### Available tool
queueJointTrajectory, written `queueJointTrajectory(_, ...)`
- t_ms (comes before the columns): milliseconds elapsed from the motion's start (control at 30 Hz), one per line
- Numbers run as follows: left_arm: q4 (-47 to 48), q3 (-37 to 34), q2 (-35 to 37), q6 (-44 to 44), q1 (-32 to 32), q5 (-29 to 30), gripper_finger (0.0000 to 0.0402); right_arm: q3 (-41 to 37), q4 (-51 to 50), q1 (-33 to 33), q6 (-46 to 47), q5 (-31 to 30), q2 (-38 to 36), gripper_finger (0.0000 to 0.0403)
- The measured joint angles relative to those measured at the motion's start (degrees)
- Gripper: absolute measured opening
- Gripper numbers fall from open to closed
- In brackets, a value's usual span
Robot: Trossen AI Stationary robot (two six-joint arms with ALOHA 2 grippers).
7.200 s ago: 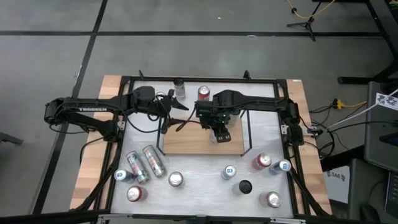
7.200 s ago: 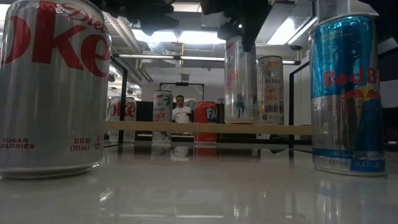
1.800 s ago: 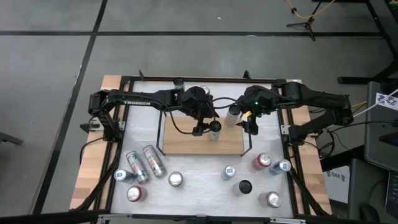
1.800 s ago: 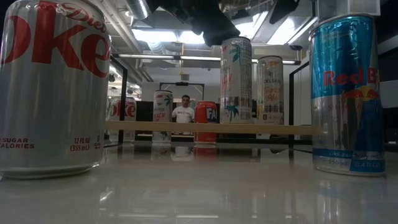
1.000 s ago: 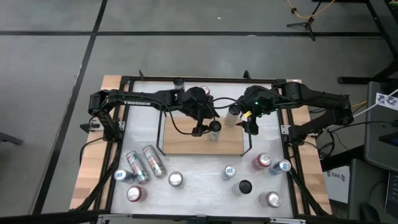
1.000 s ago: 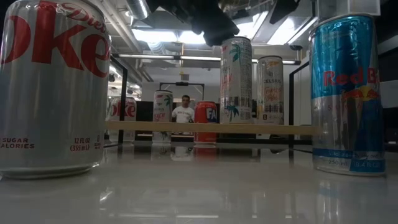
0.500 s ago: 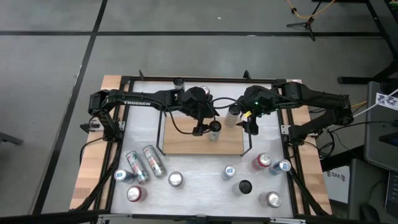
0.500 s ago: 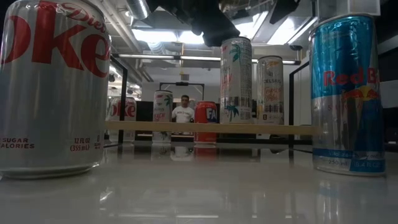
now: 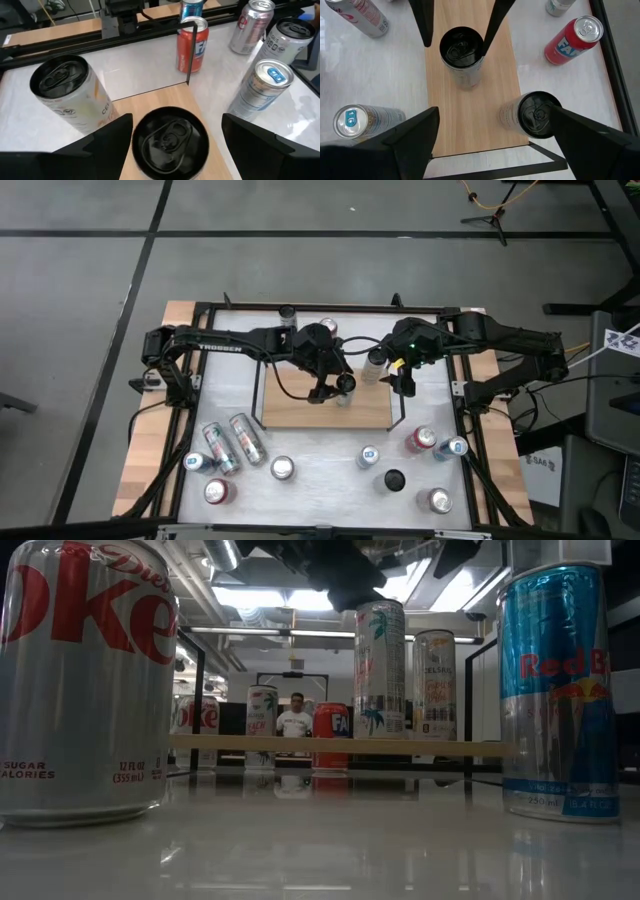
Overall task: Place canned beverage on shelf
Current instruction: Put the top right white-pink soda can on the shelf
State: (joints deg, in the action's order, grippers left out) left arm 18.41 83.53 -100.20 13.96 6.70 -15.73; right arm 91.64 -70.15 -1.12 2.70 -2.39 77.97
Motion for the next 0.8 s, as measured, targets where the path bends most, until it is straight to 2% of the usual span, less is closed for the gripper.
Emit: queueJointTrajectory(800, 2.2, 0.0, 0.0, -0.1, 0.0, 1.3, 0.0299, 0.0, 0.0, 0.0, 0.0, 0.0, 0.0, 0.0372)
